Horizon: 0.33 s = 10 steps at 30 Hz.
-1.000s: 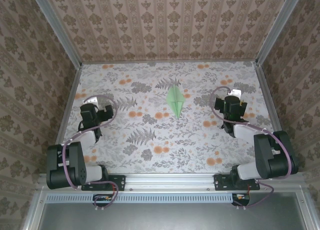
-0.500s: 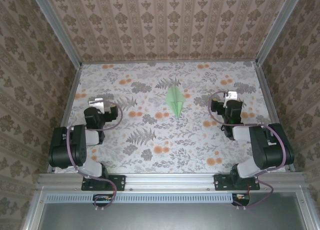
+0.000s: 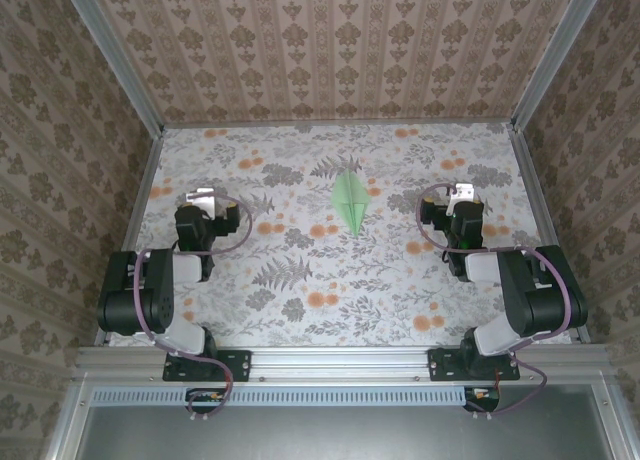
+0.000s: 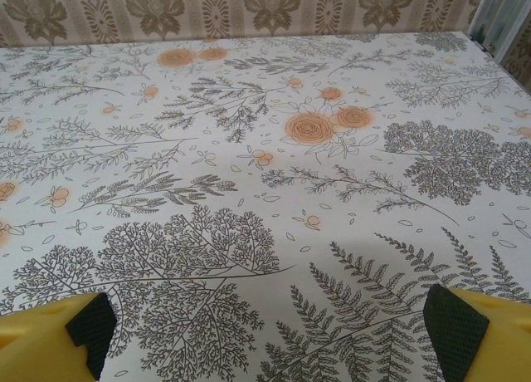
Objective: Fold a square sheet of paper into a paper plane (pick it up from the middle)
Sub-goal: Reset both arms
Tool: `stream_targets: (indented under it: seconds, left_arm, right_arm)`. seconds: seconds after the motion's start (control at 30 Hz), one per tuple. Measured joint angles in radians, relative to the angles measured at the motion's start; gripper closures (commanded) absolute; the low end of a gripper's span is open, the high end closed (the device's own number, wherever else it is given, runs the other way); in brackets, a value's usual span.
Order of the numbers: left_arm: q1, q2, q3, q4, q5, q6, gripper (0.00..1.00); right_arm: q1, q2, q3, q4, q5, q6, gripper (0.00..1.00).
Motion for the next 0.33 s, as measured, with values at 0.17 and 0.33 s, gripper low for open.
stream_targets:
  seconds: [0.17, 0.33]
  left_arm:
    - [-0.002, 0.000, 0.001, -0.003, -0.005, 0.003, 0.00]
    - [-0.002, 0.000, 0.002, -0.003, -0.005, 0.003, 0.00]
  right_arm:
    - [0.000, 0.000, 0.000, 0.000, -0.002, 0.000, 0.00]
    - [0.000, 0.000, 0.000, 0.000, -0.004, 0.000, 0.00]
